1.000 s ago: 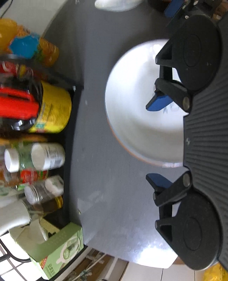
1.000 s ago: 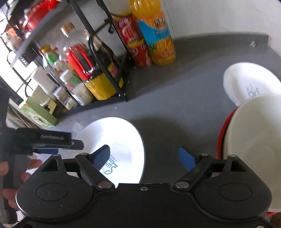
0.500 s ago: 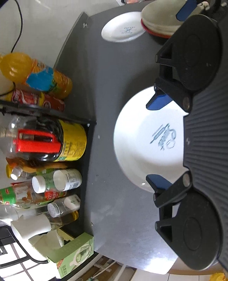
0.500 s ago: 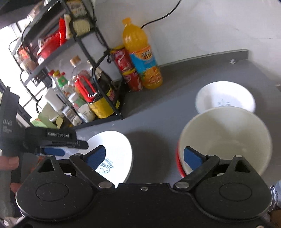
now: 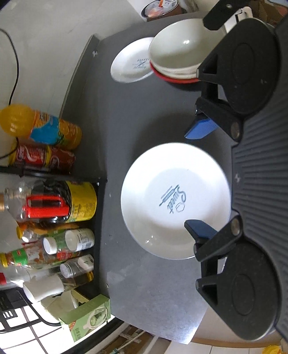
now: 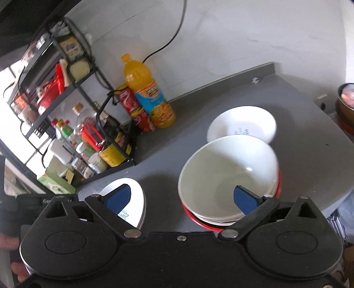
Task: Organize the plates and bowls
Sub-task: 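Move both tools toward the white 'BAKERY' plate, then close both grippers on the rim of the 'BAKERY' plate, then carry the 'BAKERY' plate with both grippers over the stacked plates, then lower the 'BAKERY' plate onto the 'Sweet' plate with both grippers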
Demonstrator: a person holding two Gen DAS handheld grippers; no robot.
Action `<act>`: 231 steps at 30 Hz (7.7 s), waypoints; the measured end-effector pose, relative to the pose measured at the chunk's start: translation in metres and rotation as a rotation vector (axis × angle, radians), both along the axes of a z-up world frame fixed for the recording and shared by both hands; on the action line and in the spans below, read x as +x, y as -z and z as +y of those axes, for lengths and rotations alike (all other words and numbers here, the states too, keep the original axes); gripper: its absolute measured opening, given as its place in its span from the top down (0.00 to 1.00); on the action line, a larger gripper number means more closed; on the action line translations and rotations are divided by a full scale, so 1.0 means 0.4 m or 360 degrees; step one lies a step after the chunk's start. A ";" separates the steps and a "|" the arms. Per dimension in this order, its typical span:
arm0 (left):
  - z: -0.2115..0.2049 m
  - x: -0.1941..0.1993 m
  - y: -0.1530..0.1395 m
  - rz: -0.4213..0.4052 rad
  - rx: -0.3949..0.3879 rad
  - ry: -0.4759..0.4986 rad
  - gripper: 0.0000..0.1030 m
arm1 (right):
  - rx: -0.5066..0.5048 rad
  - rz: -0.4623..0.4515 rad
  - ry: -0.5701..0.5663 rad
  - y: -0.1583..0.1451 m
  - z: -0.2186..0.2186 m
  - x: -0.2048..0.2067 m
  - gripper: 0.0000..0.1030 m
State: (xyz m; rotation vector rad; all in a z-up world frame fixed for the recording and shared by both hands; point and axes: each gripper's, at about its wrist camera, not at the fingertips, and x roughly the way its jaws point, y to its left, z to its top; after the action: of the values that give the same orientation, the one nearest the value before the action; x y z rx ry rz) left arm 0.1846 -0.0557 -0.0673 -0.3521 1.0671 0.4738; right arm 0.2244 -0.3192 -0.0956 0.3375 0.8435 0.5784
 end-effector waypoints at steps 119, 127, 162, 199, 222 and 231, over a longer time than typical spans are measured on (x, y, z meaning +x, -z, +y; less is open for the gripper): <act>-0.197 0.833 0.264 0.0140 -0.0359 0.0351 0.85 | 0.0138 0.0438 0.0153 0.307 -0.172 0.641 0.93; -0.203 0.820 0.188 0.0063 -0.0346 0.0370 0.85 | 0.0143 0.0361 0.0151 0.242 -0.175 0.616 0.93; -0.057 0.293 -0.025 -0.0172 -0.0261 0.0107 0.85 | 0.0248 0.0123 -0.0153 0.079 -0.031 0.220 0.93; 0.329 0.042 0.174 0.0000 -0.0455 -0.0025 0.85 | -0.0050 0.0243 -0.0279 0.114 0.325 0.115 0.92; 0.379 0.060 0.292 0.0199 -0.0494 0.0137 0.83 | -0.0150 0.0372 -0.0157 0.169 0.377 0.100 0.93; 0.392 0.076 0.308 0.0253 -0.0449 0.0143 0.81 | -0.0161 0.0401 -0.0175 0.182 0.388 0.104 0.94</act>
State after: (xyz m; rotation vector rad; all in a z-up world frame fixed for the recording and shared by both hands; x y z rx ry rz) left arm 0.2151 0.1010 -0.1907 -0.5194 1.3033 0.2734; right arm 0.2660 -0.1641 -0.1684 0.2757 1.1354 0.6003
